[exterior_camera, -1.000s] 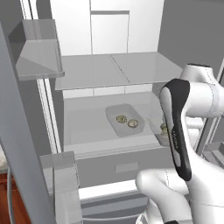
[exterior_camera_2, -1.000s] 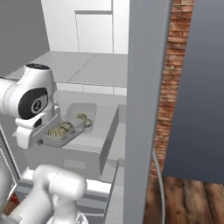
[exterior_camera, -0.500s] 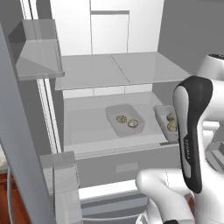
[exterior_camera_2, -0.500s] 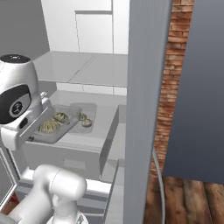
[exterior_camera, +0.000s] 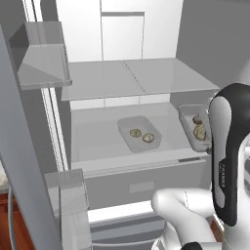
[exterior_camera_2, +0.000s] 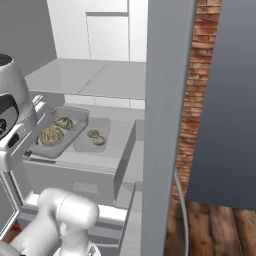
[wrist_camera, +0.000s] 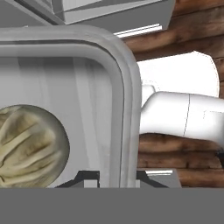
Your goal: Place two dumplings into each of the tupperware containers and then place the containers in the fridge.
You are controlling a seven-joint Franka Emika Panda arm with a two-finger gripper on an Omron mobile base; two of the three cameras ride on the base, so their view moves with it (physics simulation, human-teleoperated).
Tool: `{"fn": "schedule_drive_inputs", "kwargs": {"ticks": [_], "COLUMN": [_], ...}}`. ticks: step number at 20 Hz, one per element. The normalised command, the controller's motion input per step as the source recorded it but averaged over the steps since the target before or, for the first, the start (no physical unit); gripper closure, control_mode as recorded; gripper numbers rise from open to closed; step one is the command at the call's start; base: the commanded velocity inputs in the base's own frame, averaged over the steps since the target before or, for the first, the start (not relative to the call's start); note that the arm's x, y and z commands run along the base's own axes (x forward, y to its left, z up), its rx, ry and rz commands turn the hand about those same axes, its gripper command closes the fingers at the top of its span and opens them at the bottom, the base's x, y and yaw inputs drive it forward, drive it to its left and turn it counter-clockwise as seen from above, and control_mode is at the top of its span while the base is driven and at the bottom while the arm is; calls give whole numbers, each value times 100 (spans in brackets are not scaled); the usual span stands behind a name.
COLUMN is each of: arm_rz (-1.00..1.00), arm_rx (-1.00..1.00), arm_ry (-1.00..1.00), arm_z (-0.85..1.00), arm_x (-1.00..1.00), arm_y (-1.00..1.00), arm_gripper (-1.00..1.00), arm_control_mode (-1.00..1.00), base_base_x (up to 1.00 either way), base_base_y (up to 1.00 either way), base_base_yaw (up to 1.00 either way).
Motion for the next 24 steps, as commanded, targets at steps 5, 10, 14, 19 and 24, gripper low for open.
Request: {"fn": "schedule_drive_inputs", "kwargs": {"ticks": [5,10,14,19,24], "arm_rz": [0,0,2,1,1], "arm_rx": [2,4,0,1,2], "arm_ry": [-14,-13,-21,-12,1], "arm_z": [33,36,2,7,30], "arm_x": [0,17,27,58,82], "arm_y": [0,0,0,-1,-1], "arm_gripper": [100,100,100,100,100], "arm_control_mode": [-100,-100,-100,-100,-100], "base_base_x": [0,0,0,0,0], "base_base_y": [0,0,0,0,0], "base_base_yaw": [0,0,0,0,0]}}
